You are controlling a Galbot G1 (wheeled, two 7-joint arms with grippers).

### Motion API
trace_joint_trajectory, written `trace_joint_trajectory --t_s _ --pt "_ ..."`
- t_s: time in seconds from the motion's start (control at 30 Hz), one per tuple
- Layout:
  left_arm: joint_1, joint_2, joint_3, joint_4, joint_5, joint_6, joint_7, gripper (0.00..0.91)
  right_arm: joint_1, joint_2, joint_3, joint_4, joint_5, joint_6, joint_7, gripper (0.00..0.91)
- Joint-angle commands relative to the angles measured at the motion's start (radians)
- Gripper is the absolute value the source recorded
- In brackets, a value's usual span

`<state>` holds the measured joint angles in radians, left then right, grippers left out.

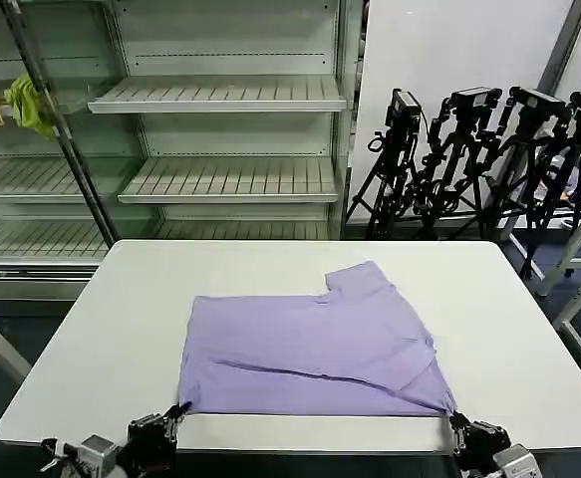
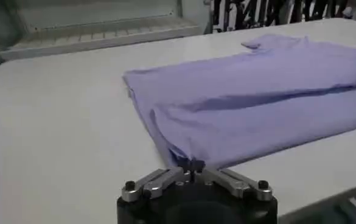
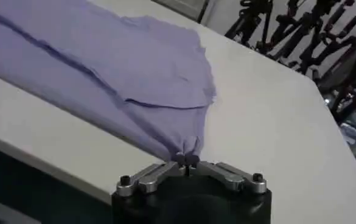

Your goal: Fold and organize the clothes.

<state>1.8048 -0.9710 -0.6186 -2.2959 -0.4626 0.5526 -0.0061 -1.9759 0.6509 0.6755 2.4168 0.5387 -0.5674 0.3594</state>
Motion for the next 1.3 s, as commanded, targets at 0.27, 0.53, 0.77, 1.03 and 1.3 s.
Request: trace_joint_trajectory --t_s 0.27,0.53,0.77,1.03,1.3 --pt "0.161 -0.020 -0.036 -0.060 0.019 0.010 -0.004 0.010 -0.041 -0.044 -0.018 0.008 -0.005 -0.010 0.045 0.000" --pt "0.146 -0.024 -0.025 -0.045 0.027 0.008 -0.005 0.010 -0.052 -0.040 -0.032 -0.001 -0.006 -0.010 0.059 0.000" --pt "0.134 -0.024 -0.021 -0.032 0.032 0.006 -0.004 0.010 -0.072 -0.037 -0.034 0.014 -0.010 -0.010 0.061 0.000" --pt "0.130 -0.025 -0.019 -0.030 0.031 0.002 -0.005 0.907 -0.070 -0.033 -0.033 0.010 -0.024 -0.011 0.069 0.897" --pt "0.127 -0.028 -0.015 -0.046 0.040 0.007 -0.020 0.907 -0.068 -0.032 -0.029 0.018 -0.027 -0.011 0.091 0.907"
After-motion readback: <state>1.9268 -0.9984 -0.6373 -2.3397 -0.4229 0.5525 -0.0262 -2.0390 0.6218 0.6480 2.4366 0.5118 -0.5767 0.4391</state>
